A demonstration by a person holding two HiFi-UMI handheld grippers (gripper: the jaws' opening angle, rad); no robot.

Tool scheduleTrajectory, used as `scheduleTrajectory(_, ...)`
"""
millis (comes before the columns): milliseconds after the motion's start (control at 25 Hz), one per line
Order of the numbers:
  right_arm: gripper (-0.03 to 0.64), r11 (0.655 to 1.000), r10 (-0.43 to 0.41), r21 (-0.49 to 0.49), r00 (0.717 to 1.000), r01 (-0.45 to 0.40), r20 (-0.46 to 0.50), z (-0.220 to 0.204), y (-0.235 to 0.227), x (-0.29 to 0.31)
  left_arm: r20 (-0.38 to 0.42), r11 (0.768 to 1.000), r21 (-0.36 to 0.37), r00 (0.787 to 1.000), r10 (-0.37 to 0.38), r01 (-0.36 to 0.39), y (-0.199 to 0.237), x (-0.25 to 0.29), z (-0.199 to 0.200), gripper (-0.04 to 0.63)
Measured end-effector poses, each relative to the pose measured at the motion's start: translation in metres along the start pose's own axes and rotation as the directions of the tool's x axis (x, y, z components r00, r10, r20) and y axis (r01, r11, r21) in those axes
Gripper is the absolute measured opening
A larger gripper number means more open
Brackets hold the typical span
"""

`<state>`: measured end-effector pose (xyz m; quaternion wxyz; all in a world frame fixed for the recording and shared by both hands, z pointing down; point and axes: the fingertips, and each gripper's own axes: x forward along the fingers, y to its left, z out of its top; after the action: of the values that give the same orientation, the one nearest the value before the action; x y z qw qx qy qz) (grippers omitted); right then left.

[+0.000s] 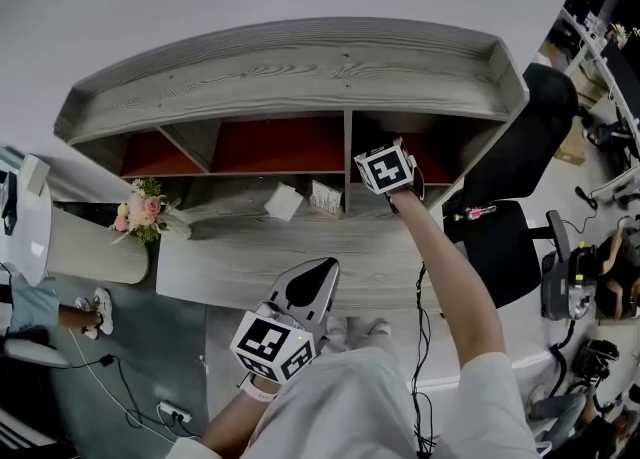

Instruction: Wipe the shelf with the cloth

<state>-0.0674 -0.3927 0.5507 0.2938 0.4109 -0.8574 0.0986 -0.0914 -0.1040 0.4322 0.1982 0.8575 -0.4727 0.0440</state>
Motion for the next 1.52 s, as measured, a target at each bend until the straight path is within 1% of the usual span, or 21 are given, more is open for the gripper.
scheduleTrajectory(80, 0.127, 0.999, -0.027, 0.02, 1.0, 0.027, 0.003, -0.002, -0.008, -0.005, 0.003, 1.0, 0.003, 1.0, -0.002, 0.002, -0.001, -0.001, 0.001, 0.006)
scheduleTrajectory(160, 0.127, 0.996, -0.072, 0.053, 0.997, 0.072, -0.011, -0.008, -0.023, -0.011, 0.007, 1.0, 0.002, 1.0, -0.009, 0.009, -0.003, -0.001, 0.003, 0.006)
scheduleTrajectory(280, 0.126, 0.982, -0.152, 0.107, 0.987, 0.156, -0.048, -0.023, -0.052, -0.022, 0.01, 1.0, 0.001, 1.0, -0.023, 0.023, -0.008, 0.002, 0.003, 0.006)
scheduleTrajectory(400, 0.126, 0.965, -0.192, 0.168, 0.979, 0.201, -0.066, -0.034, -0.071, -0.033, 0.007, 0.999, 0.002, 0.999, -0.036, 0.036, -0.012, 0.005, 0.001, 0.006)
scheduleTrajectory(480, 0.126, 0.95, -0.226, 0.202, 0.971, 0.238, -0.08, -0.038, -0.08, -0.04, 0.006, 0.999, 0.004, 0.999, -0.044, 0.044, -0.014, 0.006, 0.002, 0.006)
scheduleTrajectory(640, 0.127, 0.908, -0.298, 0.276, 0.949, 0.315, -0.102, -0.049, -0.099, -0.053, 0.01, 0.999, 0.008, 0.999, -0.054, 0.053, -0.017, 0.009, 0.004, 0.006)
scheduleTrajectory(760, 0.127, 0.885, -0.319, 0.322, 0.942, 0.335, -0.102, -0.055, -0.106, -0.059, 0.014, 0.998, 0.007, 0.998, -0.056, 0.056, -0.017, 0.01, 0.007, 0.006)
scheduleTrajectory(840, 0.127, 0.864, -0.34, 0.356, 0.934, 0.357, -0.111, -0.059, -0.111, -0.064, 0.016, 0.998, 0.006, 0.998, -0.058, 0.058, -0.018, 0.011, 0.008, 0.006)
scheduleTrajectory(960, 0.126, 0.815, -0.378, 0.425, 0.918, 0.393, -0.124, -0.065, -0.118, -0.071, 0.02, 0.998, 0.003, 0.998, -0.056, 0.056, -0.018, 0.011, 0.008, 0.006)
scheduleTrajectory(1120, 0.127, 0.734, -0.441, 0.522, 0.89, 0.434, -0.12, -0.076, -0.123, -0.084, 0.024, 0.999, -0.002, 0.999, -0.049, 0.049, -0.015, 0.009, 0.009, 0.006)
scheduleTrajectory(1160, 0.127, 0.71, -0.459, 0.544, 0.88, 0.446, -0.122, -0.08, -0.124, -0.088, 0.025, 0.999, -0.002, 0.999, -0.048, 0.049, -0.014, 0.008, 0.009, 0.006)
scheduleTrajectory(1280, 0.127, 0.624, -0.506, 0.625, 0.852, 0.469, -0.134, -0.09, -0.127, -0.1, 0.026, 0.999, -0.001, 0.999, -0.048, 0.048, -0.013, 0.008, 0.009, 0.006)
scheduleTrajectory(1320, 0.126, 0.601, -0.517, 0.644, 0.845, 0.472, -0.137, -0.092, -0.128, -0.104, 0.026, 0.999, -0.002, 0.998, -0.049, 0.049, -0.013, 0.008, 0.008, 0.006)
scheduleTrajectory(1400, 0.126, 0.573, -0.536, 0.665, 0.833, 0.479, -0.138, -0.097, -0.126, -0.11, 0.026, 0.999, -0.002, 0.998, -0.053, 0.053, -0.015, 0.009, 0.008, 0.006)
scheduleTrajectory(1520, 0.126, 0.549, -0.552, 0.687, 0.824, 0.476, -0.13, -0.104, -0.122, -0.12, 0.027, 0.998, 0.0, 0.998, -0.061, 0.061, -0.018, 0.008, 0.008, 0.006)
